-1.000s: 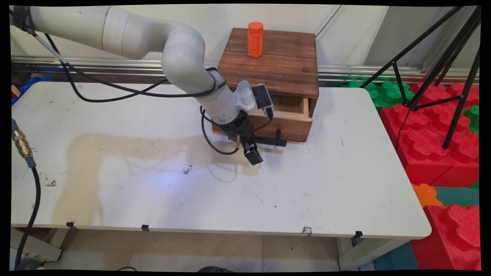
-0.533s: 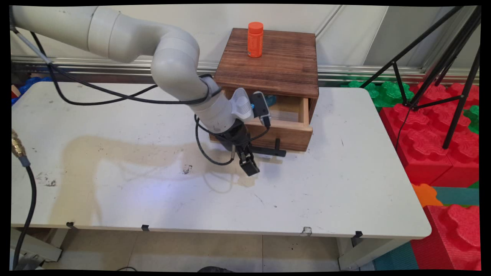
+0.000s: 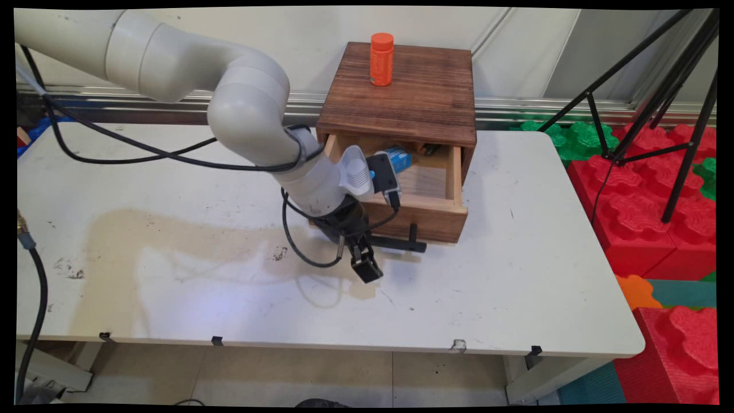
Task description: Open the drawer
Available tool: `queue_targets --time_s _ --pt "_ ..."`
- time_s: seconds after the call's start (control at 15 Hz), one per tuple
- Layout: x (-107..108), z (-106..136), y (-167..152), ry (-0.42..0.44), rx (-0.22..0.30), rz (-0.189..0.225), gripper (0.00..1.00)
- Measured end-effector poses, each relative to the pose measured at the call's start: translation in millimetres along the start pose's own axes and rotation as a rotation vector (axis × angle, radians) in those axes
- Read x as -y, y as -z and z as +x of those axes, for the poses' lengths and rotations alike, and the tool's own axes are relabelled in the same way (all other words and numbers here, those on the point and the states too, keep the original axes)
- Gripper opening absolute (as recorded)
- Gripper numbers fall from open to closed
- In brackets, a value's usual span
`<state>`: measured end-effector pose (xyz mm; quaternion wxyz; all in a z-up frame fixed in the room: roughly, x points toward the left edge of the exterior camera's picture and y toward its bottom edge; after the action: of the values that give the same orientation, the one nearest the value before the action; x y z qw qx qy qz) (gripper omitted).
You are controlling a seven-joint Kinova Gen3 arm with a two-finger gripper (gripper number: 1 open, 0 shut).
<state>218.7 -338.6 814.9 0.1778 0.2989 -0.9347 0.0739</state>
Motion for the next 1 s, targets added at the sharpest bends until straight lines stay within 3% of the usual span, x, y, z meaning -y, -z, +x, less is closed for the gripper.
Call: queue_targets --time_s 1.0 --pt "-54.2 -18.8 15.2 -0.007 0.028 -0.045 1.0"
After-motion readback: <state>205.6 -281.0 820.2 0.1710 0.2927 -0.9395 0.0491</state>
